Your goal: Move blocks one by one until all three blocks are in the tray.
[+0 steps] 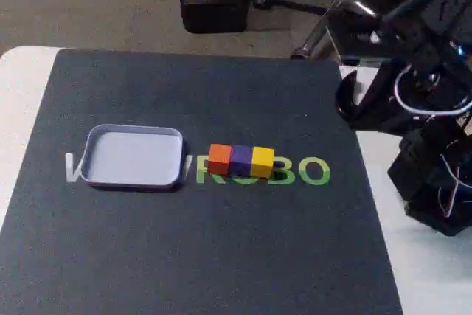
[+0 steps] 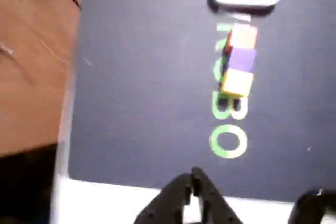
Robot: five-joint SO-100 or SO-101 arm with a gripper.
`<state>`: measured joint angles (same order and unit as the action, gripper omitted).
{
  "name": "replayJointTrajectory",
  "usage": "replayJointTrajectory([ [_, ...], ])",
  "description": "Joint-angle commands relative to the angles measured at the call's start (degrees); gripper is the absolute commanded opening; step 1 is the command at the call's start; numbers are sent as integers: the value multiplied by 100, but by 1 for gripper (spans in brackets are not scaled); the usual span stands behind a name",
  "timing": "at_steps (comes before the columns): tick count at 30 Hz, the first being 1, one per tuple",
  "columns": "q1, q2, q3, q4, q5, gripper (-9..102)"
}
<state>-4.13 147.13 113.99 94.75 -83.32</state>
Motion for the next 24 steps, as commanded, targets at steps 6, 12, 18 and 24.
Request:
replayJointTrajectory([
  [6,105,-1556,-1433,123,1679,-4],
  [12,229,-2452,-1538,70,2399,-4],
  [18,519,-3164,-1644,-527,2575,-5],
  [24,1072,-3612,-1521,-1336,2101,-5],
])
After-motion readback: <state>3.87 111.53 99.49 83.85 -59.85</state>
